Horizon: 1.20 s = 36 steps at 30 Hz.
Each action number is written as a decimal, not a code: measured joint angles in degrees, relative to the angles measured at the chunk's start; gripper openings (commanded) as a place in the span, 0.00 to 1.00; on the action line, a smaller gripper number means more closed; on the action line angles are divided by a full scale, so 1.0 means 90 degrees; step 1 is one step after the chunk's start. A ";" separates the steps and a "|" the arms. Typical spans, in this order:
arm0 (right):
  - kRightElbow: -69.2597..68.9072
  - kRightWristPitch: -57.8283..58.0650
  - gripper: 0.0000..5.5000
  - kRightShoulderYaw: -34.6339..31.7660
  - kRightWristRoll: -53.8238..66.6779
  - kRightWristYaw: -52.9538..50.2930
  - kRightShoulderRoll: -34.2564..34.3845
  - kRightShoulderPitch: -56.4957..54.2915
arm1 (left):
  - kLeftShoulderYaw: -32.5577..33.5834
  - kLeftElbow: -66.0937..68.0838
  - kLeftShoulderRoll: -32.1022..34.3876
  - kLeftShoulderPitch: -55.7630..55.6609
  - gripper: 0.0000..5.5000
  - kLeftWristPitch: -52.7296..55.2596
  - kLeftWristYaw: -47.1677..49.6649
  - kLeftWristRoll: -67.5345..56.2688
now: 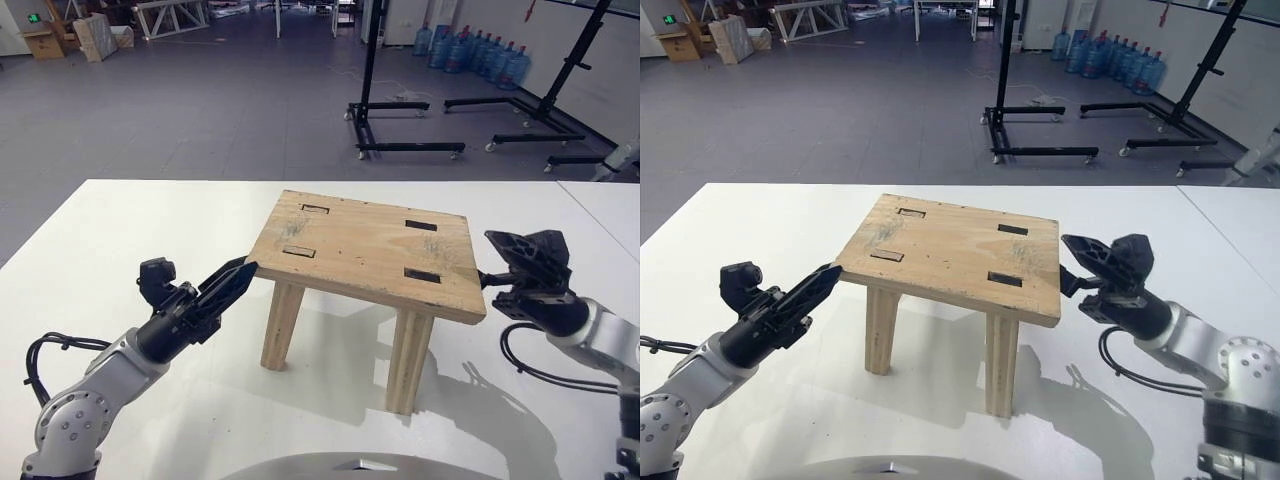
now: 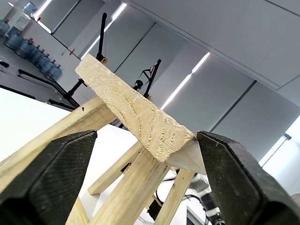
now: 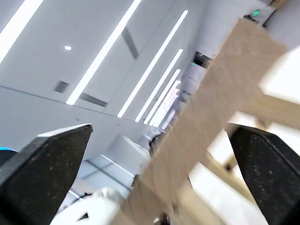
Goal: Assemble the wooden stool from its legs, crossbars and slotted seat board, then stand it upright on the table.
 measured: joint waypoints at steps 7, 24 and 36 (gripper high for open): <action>-0.0775 0.0228 0.94 -0.0667 -0.0015 0.0752 -0.0487 0.1991 | 0.0049 -0.0118 -0.0123 0.0148 0.71 -0.0052 -0.0085 0.0197; -0.3393 -0.1737 0.94 0.0971 -0.1411 0.1129 0.0562 0.2391 | 0.1665 -0.2067 0.1048 0.1449 0.71 0.0608 -0.0850 -0.1946; -0.1388 -0.3168 0.94 0.2229 -0.3402 0.1268 0.2091 -0.0863 | -0.1027 0.0695 -0.0640 -0.1790 0.71 -0.0270 -0.0142 0.0681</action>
